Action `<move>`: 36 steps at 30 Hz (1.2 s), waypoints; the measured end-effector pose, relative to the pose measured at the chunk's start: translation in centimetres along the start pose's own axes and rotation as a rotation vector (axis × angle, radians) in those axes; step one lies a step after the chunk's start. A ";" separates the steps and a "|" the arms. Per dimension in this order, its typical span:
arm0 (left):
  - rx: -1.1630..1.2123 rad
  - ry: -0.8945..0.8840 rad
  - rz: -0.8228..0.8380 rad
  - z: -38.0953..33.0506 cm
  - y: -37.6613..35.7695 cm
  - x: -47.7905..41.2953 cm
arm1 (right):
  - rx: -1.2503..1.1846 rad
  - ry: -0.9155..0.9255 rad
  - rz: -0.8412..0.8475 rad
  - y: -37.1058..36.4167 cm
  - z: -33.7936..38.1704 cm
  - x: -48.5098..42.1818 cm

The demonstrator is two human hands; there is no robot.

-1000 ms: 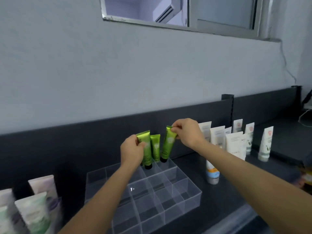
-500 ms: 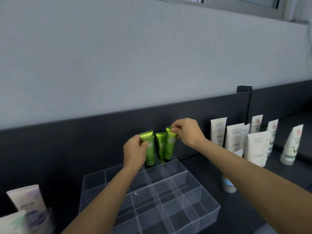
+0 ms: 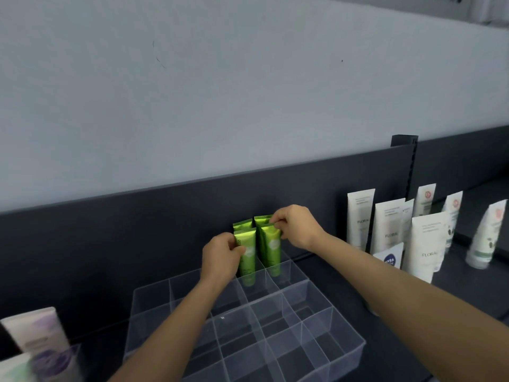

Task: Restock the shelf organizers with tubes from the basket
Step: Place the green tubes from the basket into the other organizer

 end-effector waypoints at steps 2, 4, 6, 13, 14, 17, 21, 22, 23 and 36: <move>0.005 0.019 -0.001 -0.1 0.0 0.1 | 0.006 -0.006 -0.009 -0.3 -0.1 -0.1; 0.017 0.033 0.000 -0.3 0.0 0.3 | 0.005 -0.013 -0.021 -0.4 0.0 0.0; 0.023 0.042 -0.011 -0.5 0.1 0.6 | 0.029 -0.008 -0.039 -0.4 0.2 0.2; 0.061 0.069 -0.029 -0.6 -0.2 0.9 | 0.084 -0.029 -0.128 1.5 0.6 2.3; 0.063 0.069 -0.024 -0.6 -0.2 1.0 | 0.085 -0.026 -0.131 1.8 0.6 2.8; 0.051 0.051 -0.048 -0.8 0.1 2.0 | 0.074 -0.014 -0.156 2.7 0.9 4.7; -0.037 -0.080 -0.214 -2.4 1.1 4.6 | 0.026 0.003 -0.198 4.6 1.8 8.4; -0.041 -0.122 -0.232 -3.1 1.1 5.6 | 0.001 0.005 -0.208 5.0 2.1 9.6; -0.042 -0.177 -0.245 -3.9 1.1 6.7 | -0.035 0.003 -0.216 5.6 2.4 11.0; -0.040 -0.629 0.026 -11.8 -7.5 23.0 | -0.010 -0.193 -0.295 10.7 -3.6 31.0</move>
Point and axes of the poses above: each hand's wrist, its own x-axis away from the middle knuckle, its own y-axis out of the back of the hand, z = x × y, the point moved 1 cm from there along -x, towards the middle knuckle, and after that the axes turned 10 degrees about -x, right-handed, at the moved point
